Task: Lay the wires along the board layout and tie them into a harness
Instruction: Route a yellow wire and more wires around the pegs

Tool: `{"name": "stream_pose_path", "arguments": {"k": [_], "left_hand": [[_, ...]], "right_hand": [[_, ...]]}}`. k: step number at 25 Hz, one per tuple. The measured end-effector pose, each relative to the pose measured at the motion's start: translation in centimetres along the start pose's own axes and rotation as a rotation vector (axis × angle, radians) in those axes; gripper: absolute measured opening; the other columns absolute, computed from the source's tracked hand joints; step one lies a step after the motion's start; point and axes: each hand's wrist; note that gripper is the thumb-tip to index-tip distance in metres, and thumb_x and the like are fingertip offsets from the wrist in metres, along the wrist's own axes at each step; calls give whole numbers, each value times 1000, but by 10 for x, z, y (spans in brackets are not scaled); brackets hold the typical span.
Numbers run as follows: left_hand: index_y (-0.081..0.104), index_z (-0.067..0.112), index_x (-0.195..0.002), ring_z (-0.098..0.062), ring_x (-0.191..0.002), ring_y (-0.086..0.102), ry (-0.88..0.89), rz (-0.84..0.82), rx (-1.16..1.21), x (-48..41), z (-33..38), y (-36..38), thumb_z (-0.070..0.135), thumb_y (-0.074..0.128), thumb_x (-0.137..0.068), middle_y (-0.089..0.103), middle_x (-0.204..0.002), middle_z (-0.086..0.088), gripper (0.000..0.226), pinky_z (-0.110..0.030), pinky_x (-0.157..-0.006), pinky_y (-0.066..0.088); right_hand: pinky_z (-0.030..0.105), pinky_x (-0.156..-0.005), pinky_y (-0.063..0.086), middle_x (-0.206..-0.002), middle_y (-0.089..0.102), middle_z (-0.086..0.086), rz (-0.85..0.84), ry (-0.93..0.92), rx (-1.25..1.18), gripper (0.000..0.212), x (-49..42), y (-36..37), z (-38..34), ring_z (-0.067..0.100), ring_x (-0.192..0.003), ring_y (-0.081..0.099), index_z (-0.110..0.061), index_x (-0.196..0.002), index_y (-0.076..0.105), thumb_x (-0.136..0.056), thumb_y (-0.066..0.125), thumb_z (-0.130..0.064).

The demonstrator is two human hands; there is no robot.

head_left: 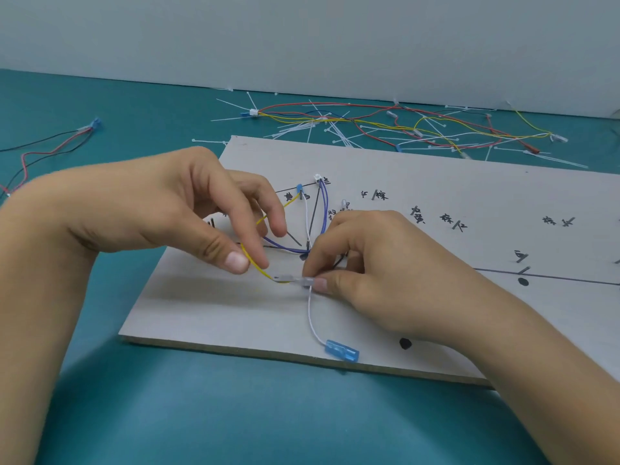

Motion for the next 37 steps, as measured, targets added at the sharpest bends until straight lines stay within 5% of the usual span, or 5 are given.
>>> {"name": "stream_pose_path", "arguments": {"k": [8,13,17,22,37], "left_hand": [[81,17,-100,-29,-83,69,-158,-7,105,6,1,-3,34,88,-76,73,-93,-16,30,-29,-73,56],[79,30,-101,-15,-53,65,-300,46,-32,2,3,6,36,84,-68,73,-83,4,34,-28,-45,53],[75,47,-105,2,-46,53,-284,126,-252,4,8,2,48,77,-69,71,-76,14,36,-14,-49,48],[74,56,-97,-5,-82,66,-233,30,-450,0,10,11,53,65,-66,68,-112,26,32,-6,-55,43],[85,38,-89,-24,-90,79,-89,261,-115,1,15,10,53,88,-62,82,-90,2,31,-61,-91,59]], "right_hand": [[18,-61,40,-85,66,-12,-33,36,18,13,2,-3,-3,-4,-71,54,-31,-85,74,-91,72,-20],[16,-61,39,-86,66,-13,-51,27,21,13,2,-5,-3,-4,-71,54,-30,-87,74,-92,71,-19],[13,-59,36,-88,68,-14,-27,8,48,12,4,-5,-4,-9,-71,53,-32,-88,75,-91,72,-21],[8,-62,41,-82,69,-13,-9,-7,74,13,6,-5,-5,-10,-70,55,-32,-87,77,-89,74,-20],[40,-94,40,-92,65,-15,162,-62,118,8,4,8,-12,9,-97,49,-35,-91,81,-89,77,-28]]}}
Point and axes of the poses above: each hand's wrist, its own x-axis away from the middle knuckle, its own y-axis out of the palm, z = x × y
